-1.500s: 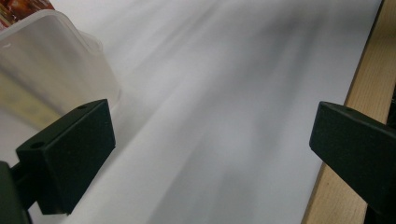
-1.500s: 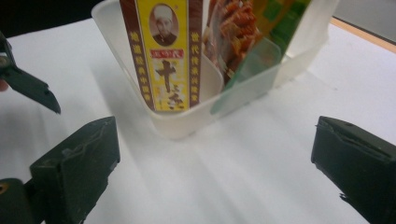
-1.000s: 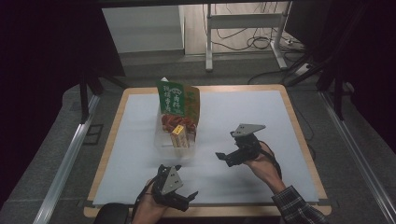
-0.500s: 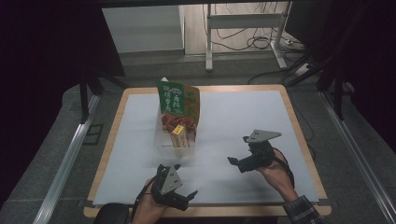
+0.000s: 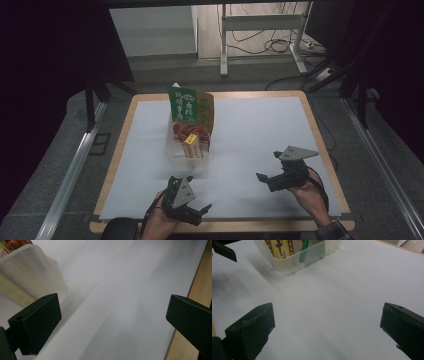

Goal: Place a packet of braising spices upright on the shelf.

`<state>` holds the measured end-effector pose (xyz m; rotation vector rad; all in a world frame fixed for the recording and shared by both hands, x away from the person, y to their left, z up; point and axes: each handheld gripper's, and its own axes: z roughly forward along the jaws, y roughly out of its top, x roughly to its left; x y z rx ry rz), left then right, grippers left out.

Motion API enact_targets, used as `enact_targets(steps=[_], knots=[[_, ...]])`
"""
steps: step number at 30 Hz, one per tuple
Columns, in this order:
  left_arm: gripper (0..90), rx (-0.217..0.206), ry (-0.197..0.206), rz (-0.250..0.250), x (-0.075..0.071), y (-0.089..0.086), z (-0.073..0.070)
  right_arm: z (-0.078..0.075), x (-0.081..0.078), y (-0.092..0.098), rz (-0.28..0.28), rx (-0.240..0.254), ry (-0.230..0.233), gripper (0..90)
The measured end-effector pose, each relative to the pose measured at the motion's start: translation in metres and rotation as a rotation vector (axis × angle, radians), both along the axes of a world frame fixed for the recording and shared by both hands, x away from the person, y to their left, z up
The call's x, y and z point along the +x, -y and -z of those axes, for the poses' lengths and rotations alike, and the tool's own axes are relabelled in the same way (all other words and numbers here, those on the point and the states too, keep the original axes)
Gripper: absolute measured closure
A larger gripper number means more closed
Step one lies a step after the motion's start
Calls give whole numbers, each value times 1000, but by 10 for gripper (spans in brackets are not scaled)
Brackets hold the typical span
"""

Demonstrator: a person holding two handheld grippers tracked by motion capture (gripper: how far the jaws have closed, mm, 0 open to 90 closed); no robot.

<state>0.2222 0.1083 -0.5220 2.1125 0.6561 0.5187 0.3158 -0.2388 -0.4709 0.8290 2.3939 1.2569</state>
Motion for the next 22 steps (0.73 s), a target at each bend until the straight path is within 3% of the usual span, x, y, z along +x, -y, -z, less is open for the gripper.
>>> enact_targets(steps=[13, 22], knots=[[0, 5, -9, -4, 1, 0, 1, 15, -15, 24, 43, -36, -3, 0], [0, 11, -16, -17, 2, -1, 2, 25, -15, 31, 50, -47, -46, 0]])
